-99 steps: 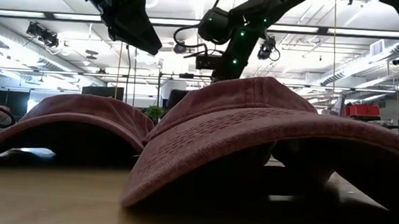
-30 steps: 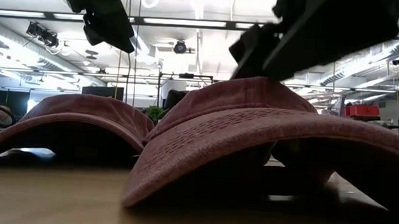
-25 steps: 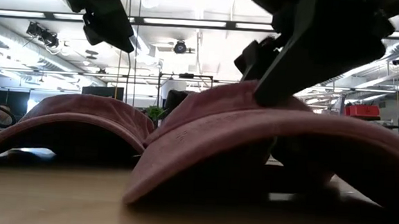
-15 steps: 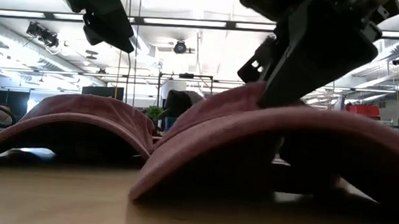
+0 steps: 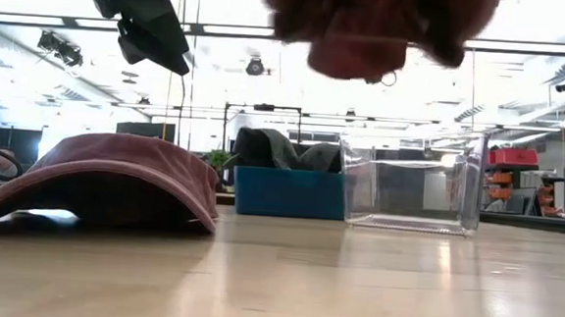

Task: Pick & Place hat
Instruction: Put the red cap into the transparent bin

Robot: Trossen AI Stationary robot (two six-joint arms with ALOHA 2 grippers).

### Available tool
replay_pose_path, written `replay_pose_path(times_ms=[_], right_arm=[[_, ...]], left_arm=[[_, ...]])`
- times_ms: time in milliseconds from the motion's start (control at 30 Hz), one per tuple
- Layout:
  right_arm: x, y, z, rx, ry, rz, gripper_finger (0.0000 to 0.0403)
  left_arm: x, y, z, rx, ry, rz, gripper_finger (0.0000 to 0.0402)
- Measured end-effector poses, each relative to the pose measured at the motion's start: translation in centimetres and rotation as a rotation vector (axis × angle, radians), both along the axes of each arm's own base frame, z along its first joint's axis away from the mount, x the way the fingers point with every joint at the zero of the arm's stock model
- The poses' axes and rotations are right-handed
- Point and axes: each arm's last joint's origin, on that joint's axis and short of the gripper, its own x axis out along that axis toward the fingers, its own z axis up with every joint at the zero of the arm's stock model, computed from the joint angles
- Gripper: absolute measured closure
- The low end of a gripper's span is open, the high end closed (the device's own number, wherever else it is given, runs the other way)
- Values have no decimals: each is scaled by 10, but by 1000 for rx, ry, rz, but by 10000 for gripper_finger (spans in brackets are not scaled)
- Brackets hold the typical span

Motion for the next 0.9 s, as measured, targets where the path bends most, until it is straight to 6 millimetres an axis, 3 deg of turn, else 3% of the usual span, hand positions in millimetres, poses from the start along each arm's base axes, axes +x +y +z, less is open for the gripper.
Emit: replay_pose_path(times_ms=[167, 367, 500, 667, 900], right_arm=[[-42, -31, 46, -249, 4, -227, 399], [-76, -68, 57, -485, 38, -450, 399], [-76, -86, 36, -605, 85, -520, 399], [-65, -101, -12, -682, 167, -519, 400], [-51, -110, -66, -575, 168, -437, 401]], left_arm=[[0, 0, 0, 1, -1, 0, 220], [0, 0, 0, 33, -8, -8, 220], [1, 1, 1, 48, -14, 6, 220], [1, 1, 1, 53, -15, 10, 220], [1, 1, 1, 53, -16, 11, 220]])
